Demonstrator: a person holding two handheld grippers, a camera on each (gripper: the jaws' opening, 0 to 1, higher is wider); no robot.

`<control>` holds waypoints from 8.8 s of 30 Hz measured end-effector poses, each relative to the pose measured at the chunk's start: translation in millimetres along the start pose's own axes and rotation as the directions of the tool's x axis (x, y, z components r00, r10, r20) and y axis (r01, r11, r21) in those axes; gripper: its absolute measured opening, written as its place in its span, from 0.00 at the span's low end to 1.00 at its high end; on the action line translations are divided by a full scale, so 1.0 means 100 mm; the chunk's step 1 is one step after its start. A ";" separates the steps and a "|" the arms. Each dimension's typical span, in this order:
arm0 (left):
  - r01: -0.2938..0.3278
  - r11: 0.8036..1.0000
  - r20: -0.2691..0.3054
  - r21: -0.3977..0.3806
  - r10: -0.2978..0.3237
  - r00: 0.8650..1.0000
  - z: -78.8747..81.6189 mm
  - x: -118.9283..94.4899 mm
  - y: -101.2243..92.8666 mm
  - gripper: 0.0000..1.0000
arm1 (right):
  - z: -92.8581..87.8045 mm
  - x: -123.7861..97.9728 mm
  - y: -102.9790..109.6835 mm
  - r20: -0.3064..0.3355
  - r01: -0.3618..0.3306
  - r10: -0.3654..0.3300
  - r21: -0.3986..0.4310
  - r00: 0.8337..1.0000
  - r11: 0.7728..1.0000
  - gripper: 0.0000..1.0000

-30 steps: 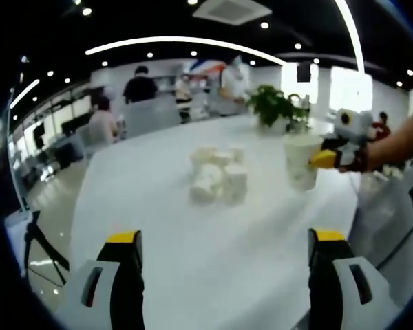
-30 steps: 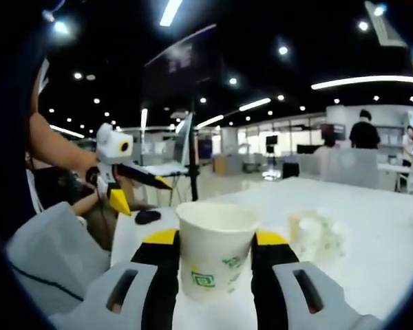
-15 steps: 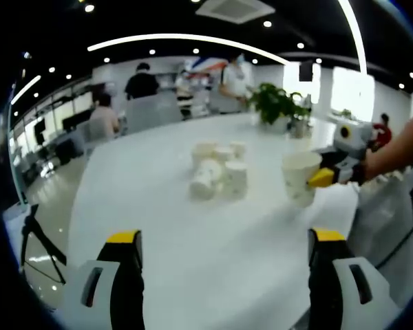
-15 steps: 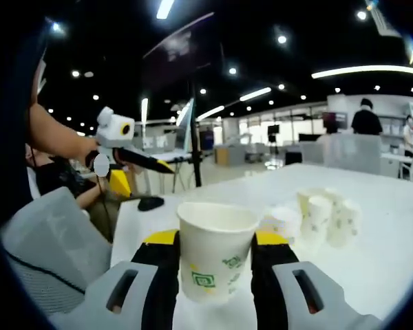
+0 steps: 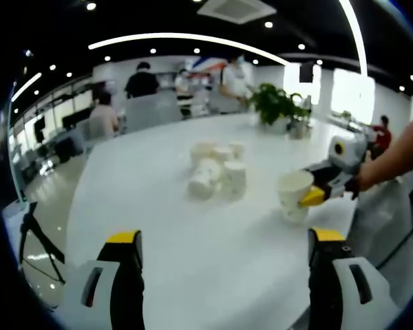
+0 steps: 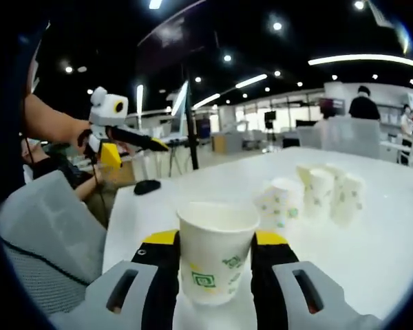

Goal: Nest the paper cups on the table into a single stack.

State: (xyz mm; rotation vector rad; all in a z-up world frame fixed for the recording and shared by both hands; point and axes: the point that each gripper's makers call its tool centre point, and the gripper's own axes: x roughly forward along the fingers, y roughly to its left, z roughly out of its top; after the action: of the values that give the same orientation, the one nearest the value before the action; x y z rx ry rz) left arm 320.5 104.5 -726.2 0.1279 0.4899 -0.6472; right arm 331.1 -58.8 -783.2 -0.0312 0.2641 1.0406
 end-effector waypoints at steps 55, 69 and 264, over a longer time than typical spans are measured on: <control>0.010 1.000 0.012 0.009 -0.010 1.000 0.03 0.00 -0.08 1.00 | -0.01 -0.26 0.09 -0.148 -0.028 0.020 -0.052 0.989 0.998 0.72; 0.018 0.999 0.036 0.028 -0.019 0.999 0.17 0.06 -0.10 1.00 | 0.71 -0.44 -0.25 -0.030 0.043 -0.045 -0.089 0.999 0.995 0.86; -0.085 0.993 -0.024 -0.087 0.083 0.996 -0.26 0.21 0.34 1.00 | 0.06 0.31 -2.59 -0.088 0.426 -0.421 0.048 0.903 0.903 0.60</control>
State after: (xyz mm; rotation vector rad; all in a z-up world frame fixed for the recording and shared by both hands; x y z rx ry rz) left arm 344.9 127.3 -760.4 0.0718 0.5293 -0.5413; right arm 568.7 -162.7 -809.9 -0.0654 0.3434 0.5955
